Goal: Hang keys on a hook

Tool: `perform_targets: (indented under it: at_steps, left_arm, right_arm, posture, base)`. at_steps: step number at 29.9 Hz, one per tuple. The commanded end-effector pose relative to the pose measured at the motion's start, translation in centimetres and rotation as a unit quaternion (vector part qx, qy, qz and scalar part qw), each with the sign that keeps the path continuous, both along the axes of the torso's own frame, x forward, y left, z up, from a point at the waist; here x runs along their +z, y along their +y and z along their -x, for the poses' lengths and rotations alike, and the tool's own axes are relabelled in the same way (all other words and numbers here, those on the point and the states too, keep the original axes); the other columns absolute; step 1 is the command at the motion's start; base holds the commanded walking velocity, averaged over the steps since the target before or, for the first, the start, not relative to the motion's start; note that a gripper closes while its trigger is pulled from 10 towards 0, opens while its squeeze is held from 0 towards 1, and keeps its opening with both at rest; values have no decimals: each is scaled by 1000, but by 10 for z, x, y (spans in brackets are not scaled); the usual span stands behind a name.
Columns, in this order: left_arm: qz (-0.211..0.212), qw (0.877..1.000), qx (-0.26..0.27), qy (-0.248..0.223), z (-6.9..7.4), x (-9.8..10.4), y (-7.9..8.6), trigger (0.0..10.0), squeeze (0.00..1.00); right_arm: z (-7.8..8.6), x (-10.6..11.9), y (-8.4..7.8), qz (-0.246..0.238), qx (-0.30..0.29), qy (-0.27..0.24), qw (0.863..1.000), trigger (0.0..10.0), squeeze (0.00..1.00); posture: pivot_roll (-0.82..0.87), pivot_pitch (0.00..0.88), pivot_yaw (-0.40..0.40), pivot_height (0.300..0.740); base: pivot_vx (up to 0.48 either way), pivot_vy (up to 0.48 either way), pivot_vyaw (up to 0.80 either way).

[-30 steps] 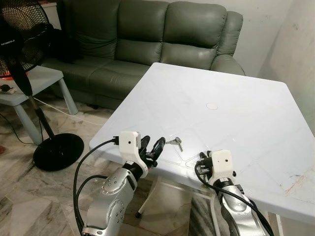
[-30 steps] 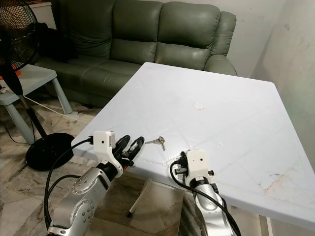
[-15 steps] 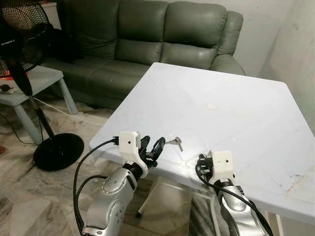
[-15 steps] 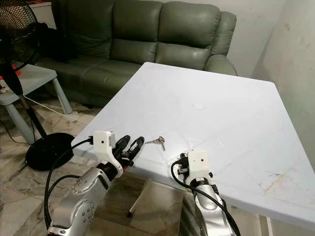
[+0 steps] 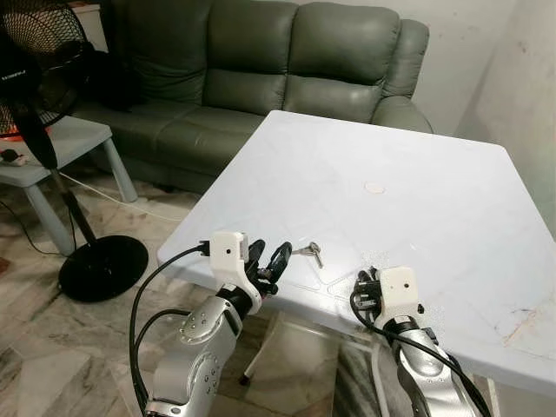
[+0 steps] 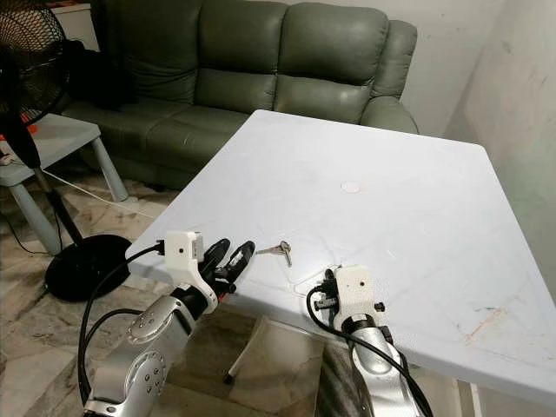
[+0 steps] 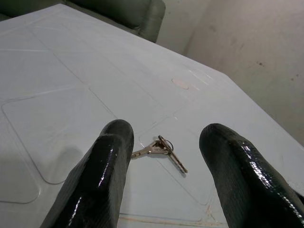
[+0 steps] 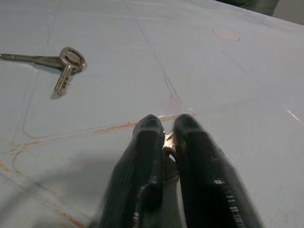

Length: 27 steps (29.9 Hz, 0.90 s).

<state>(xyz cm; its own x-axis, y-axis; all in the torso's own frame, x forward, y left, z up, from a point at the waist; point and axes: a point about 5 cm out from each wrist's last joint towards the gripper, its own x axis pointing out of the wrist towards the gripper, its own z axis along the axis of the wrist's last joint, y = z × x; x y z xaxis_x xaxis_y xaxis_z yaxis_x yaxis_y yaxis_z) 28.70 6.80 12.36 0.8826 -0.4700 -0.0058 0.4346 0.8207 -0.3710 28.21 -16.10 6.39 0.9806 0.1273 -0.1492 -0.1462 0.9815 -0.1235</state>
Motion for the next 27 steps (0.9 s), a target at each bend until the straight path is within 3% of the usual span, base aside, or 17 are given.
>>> perform_targets:
  at_steps: [1, 2, 3, 7, 9, 10, 15, 16, 17, 19, 20, 21, 22, 27]
  left_arm:
    - [24, 1000, -4, 2, 1, 4, -12, 10000, 0]
    - [24, 1000, -4, 2, 1, 4, -12, 10000, 0]
    - [24, 1000, -4, 2, 1, 4, -12, 10000, 0]
    - [24, 1000, -4, 2, 1, 4, -12, 10000, 0]
    - [24, 1000, -5, 2, 1, 4, -12, 10000, 0]
    - [24, 1000, -5, 2, 1, 4, -12, 10000, 0]
    - [25, 1000, -5, 2, 0, 4, -12, 10000, 0]
    - [26, 1000, -5, 2, 0, 4, -12, 10000, 0]
    - [26, 1000, -5, 2, 1, 4, -12, 10000, 0]
    - [26, 1000, -4, 2, 1, 4, -12, 10000, 0]
    - [26, 1000, -4, 2, 1, 4, -12, 10000, 0]
    - [27, 1000, -4, 2, 1, 4, -12, 10000, 0]
    - [27, 1000, -4, 2, 1, 4, -12, 10000, 0]
    - [27, 1000, -5, 2, 1, 5, -13, 10000, 0]
  right_arm:
    - [2, -3, 0, -12, 11, 11, 1000, 5725, 0]
    - [2, -4, 0, -11, 11, 14, 1000, 5725, 0]
    - [2, -4, 1, -13, 13, 18, 1000, 10000, 0]
    - [3, -6, 2, -20, 17, 24, 999, 10000, 0]
    - [3, -7, 4, -51, 21, 31, 998, 10000, 0]
    - [2, -7, 2, -45, 12, 31, 998, 10000, 1000]
    - [1, -6, 0, -33, 3, 29, 999, 10000, 953]
    - [1, -6, 0, -33, 5, 30, 999, 10000, 357]
    - [1, -5, 0, -27, 10, 26, 999, 10000, 0]
    - [1, -5, 0, -27, 10, 24, 999, 10000, 0]
    - [1, -4, -1, -25, 5, 20, 999, 4118, 0]
    - [1, -4, -1, -24, 2, 18, 1000, 4118, 0]
    - [1, -4, -1, -25, 1, 18, 1000, 0, 0]
    - [1, -4, -1, -22, 1, 17, 1000, 0, 0]
  posture:
    - [-18, 19, -22, 740]
    - [-18, 19, -22, 740]
    - [-18, 19, -22, 740]
    - [-19, 19, -19, 740]
    - [-19, 19, -19, 740]
    - [-19, 18, -19, 740]
    - [-18, 16, -19, 740]
    - [-17, 15, -20, 740]
    - [-17, 14, -20, 740]
    - [-17, 14, -20, 740]
    - [-17, 14, -20, 740]
    - [-17, 14, -20, 740]
    - [-17, 14, -20, 740]
    - [-17, 14, -20, 740]
  base:
    - [0, 0, 0]
    - [0, 0, 0]
    - [0, 0, 0]
    - [0, 0, 0]
    - [0, 0, 0]
    - [0, 0, 0]
    - [0, 0, 0]
    - [0, 0, 0]
    - [0, 0, 0]
    - [0, 0, 0]
    - [0, 0, 0]
    - [0, 0, 0]
    - [0, 0, 0]
    - [0, 0, 0]
